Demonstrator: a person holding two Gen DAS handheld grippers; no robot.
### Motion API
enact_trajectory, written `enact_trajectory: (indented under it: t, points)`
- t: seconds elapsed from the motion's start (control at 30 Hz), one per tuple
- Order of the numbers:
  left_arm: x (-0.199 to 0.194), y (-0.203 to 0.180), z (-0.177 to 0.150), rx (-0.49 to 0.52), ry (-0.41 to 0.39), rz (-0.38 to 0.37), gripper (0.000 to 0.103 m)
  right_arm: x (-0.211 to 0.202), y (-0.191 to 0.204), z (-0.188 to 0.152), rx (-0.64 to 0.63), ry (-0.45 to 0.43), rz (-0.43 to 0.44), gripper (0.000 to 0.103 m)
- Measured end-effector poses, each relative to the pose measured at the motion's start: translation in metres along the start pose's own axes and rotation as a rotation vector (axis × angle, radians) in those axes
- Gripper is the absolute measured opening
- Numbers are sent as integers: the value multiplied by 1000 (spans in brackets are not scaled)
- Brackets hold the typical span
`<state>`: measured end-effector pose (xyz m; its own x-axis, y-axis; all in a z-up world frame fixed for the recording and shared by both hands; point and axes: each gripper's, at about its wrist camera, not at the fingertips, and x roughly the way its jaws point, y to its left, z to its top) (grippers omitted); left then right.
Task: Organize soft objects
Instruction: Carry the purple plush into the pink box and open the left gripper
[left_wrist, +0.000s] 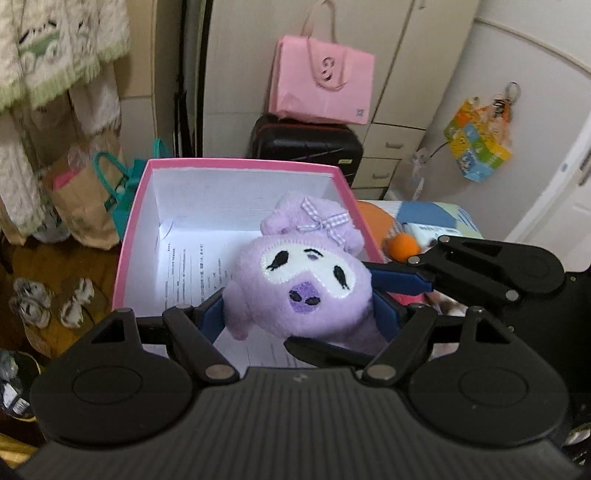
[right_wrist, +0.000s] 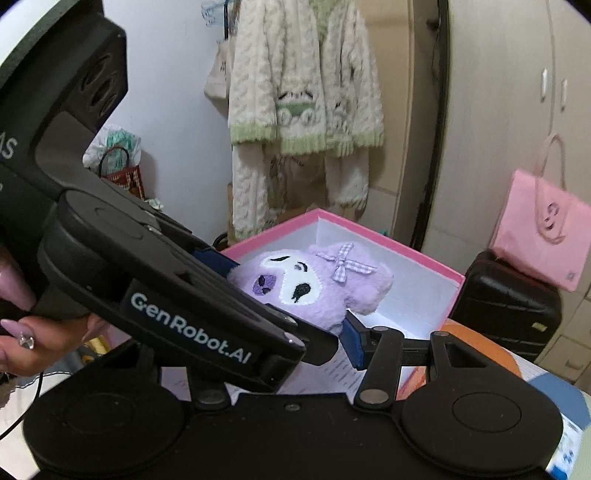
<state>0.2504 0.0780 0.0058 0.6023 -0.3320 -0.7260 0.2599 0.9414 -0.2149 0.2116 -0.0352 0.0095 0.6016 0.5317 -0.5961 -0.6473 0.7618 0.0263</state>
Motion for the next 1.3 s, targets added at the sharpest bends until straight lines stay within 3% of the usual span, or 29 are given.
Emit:
enact_trajectory:
  t: [0.13,0.3,0.53,0.67,0.9,1.13,1.3]
  points:
    - [30,22,14,-131,65,-16,78,31,-24,14,5,94,65,59]
    - [57,41,21,-222,96,25,78,65,-40,24,-28,184,132,59]
    - [91,55,28,-297,165,50,78,98,-31,31,-164,290,81,58]
    - [92,57,25,-337,147,70,83,99,-26,32,-241,290,27,63]
    - [65,38,19,-240,88,75,91,70,-27,28,-234,251,23,69]
    - [54,29,27,-189,14,113,93,67,-30,19,-218,247,-109,69]
    - [26,23,18,-128,-38,139,93,47,-31,17,-169,236,-78,69]
